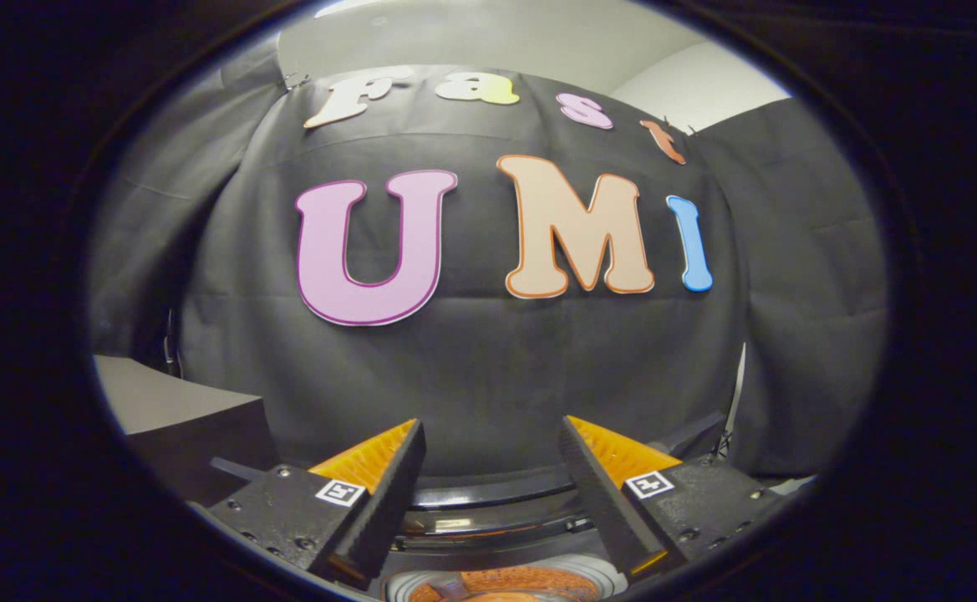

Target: Put the clothes into the washing machine and then close the washing machine lid.

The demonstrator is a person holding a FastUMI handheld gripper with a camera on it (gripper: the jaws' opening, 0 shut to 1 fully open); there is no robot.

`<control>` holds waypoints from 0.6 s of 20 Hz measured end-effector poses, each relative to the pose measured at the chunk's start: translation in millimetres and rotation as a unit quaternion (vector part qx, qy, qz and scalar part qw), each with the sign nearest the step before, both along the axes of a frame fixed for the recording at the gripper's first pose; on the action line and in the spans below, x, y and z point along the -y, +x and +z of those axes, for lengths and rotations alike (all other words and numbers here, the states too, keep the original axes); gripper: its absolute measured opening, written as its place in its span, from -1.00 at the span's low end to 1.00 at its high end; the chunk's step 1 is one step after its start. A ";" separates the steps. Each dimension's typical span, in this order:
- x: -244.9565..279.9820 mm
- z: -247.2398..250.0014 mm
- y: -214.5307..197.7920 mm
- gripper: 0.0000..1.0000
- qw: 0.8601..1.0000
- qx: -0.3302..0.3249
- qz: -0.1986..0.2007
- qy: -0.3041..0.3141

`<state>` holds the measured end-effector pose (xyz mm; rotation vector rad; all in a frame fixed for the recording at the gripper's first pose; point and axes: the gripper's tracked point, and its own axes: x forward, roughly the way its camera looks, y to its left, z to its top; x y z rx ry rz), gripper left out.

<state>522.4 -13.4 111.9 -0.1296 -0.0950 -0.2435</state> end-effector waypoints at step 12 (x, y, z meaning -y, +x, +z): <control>5.2 -47.9 -36.7 0.92 0.995 -0.074 -0.034 0.066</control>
